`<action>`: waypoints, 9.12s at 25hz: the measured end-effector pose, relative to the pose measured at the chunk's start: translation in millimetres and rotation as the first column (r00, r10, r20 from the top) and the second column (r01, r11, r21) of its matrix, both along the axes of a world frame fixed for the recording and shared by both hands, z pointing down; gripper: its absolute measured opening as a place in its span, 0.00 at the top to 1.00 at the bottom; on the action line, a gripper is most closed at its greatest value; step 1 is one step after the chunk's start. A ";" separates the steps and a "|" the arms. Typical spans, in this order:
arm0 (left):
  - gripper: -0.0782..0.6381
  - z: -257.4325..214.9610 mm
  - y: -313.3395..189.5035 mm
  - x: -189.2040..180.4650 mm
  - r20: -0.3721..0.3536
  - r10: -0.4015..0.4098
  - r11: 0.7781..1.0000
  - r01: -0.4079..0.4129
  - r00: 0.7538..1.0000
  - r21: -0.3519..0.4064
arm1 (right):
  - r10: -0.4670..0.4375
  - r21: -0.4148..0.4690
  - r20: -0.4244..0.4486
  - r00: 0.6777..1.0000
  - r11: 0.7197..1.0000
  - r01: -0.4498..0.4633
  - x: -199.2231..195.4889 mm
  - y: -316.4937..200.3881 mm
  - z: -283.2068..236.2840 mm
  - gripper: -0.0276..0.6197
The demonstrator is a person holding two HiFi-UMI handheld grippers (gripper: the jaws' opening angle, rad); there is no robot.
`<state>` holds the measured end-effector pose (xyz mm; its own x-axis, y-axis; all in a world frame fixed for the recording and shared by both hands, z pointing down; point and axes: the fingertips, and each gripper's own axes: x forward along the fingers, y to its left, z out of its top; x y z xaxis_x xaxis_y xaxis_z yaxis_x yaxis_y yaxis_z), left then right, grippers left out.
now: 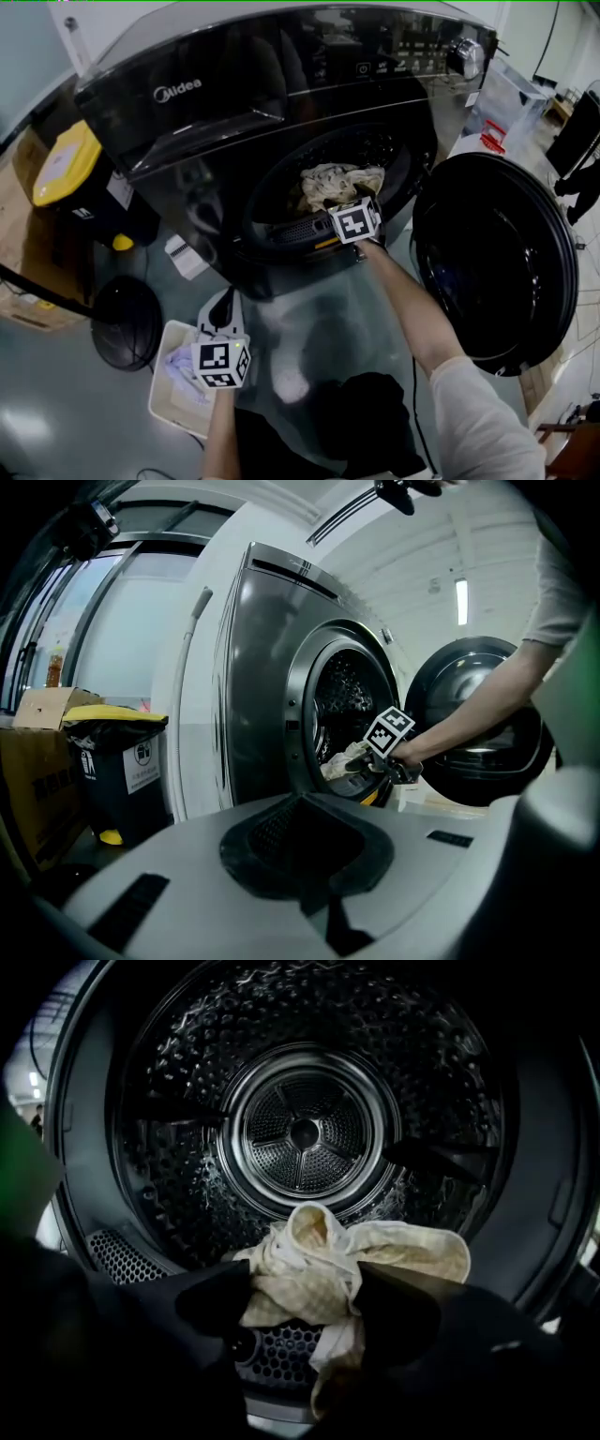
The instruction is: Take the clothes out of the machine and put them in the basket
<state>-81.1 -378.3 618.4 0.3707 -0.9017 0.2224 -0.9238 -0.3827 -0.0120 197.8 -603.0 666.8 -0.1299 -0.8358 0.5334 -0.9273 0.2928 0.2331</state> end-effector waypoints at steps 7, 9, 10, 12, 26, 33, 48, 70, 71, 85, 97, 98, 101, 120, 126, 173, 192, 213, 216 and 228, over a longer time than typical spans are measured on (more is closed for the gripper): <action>0.87 1.1 1.8 -0.7 -0.006 -0.002 1.000 0.002 1.000 0.001 | -0.008 0.012 -0.035 0.999 1.000 0.008 -2.0 3.7 -5.5 0.69; 0.87 0.8 2.0 -1.2 -0.006 -0.003 1.000 0.003 1.000 0.001 | -0.021 0.017 -0.033 0.999 1.000 0.022 -4.7 3.5 -3.5 0.76; 0.87 0.6 2.3 -2.3 -0.006 -0.005 1.000 0.005 1.000 0.001 | -0.031 0.021 -0.029 0.999 0.999 0.031 -5.8 2.8 -1.9 0.77; 0.87 0.1 3.5 -5.7 -0.005 -0.010 1.000 0.010 1.000 0.001 | -0.045 0.024 -0.014 0.999 0.999 0.045 -7.3 1.5 0.2 0.80; 0.87 -20.3 15.3 -11.8 -0.004 -0.026 0.999 0.026 1.000 0.030 | -0.068 0.116 0.172 0.983 0.992 0.048 -6.7 35.1 -52.3 0.82; 0.87 -39.0 28.4 -4.8 -0.009 -0.014 0.998 0.014 1.000 0.058 | -0.121 0.229 0.217 0.969 0.971 0.070 -8.2 67.9 -110.2 0.83; 0.87 -91.4 72.9 -11.1 -0.039 -0.004 0.990 0.010 0.999 0.140 | -0.224 0.400 0.258 0.940 0.910 0.107 -20.3 153.3 -248.0 0.83; 0.87 -123.9 115.7 -61.0 -0.062 -0.087 0.977 0.097 0.994 0.189 | -0.464 0.489 0.217 0.859 0.813 0.316 -106.1 249.8 -334.1 0.83; 0.87 -123.9 118.1 -65.7 -0.060 -0.096 0.976 0.106 0.994 0.189 | -0.481 0.488 0.213 0.850 0.806 0.334 -115.5 252.9 -333.1 0.83; 0.87 -127.2 182.8 -193.6 -0.027 -0.351 0.919 0.350 0.936 0.183 | -0.739 0.515 0.226 0.635 0.644 0.566 -278.9 302.8 -338.8 0.83; 0.87 -131.1 266.6 -286.1 -0.005 -0.518 0.841 0.510 0.855 0.181 | -0.872 0.537 0.261 0.415 0.488 0.688 -404.0 378.1 -353.2 0.83; 0.87 -130.9 272.6 -291.5 -0.007 -0.529 0.834 0.521 0.849 0.182 | -0.880 0.542 0.259 0.398 0.473 0.694 -411.8 384.8 -356.3 0.83; 0.87 -130.2 290.5 -307.0 -0.012 -0.563 0.811 0.555 0.827 0.186 | -0.905 0.552 0.255 0.341 0.426 0.717 -435.9 406.3 -363.6 0.83; 0.87 -91.2 333.0 -337.3 -0.003 -0.633 0.768 0.628 0.774 0.128 | -0.925 0.305 0.274 0.262 0.342 0.889 -544.9 470.8 -185.3 0.83; 0.87 -65.7 333.7 -338.7 -0.002 -0.639 0.766 0.636 0.770 0.096 | -0.901 0.182 0.313 0.300 0.366 0.913 -561.3 473.8 -85.8 0.83; 0.87 7.9 305.2 -312.3 -0.054 -0.584 0.812 0.583 0.810 -0.020 | -0.878 0.050 0.124 0.463 0.471 0.880 -507.6 372.8 35.7 0.91; 0.87 -43.1 216.6 -228.2 -0.021 -0.407 0.912 0.407 0.913 0.043 | -0.636 0.234 0.254 0.729 0.772 0.591 -304.9 262.9 -102.8 0.92; 0.87 -79.3 140.8 -97.5 0.010 -0.162 0.984 0.160 0.987 0.079 | -0.343 0.310 0.235 0.910 0.913 0.264 -93.2 297.7 -138.8 0.92; 0.87 -81.2 141.3 -98.8 0.011 -0.163 0.983 0.161 0.987 0.084 | -0.336 0.311 0.243 0.910 0.916 0.255 -92.7 298.2 -137.7 0.92; 0.87 -76.4 142.1 -102.1 -0.012 -0.171 0.982 0.171 0.985 0.077 | -0.342 0.305 0.236 0.909 0.915 0.265 -100.4 301.3 -137.9 0.92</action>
<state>-183.2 -236.2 542.0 0.2103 -0.9664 0.1479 -0.9757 -0.2170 -0.0303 97.3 -301.7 528.9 -0.5106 -0.8345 0.2068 -0.8403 0.5354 0.0856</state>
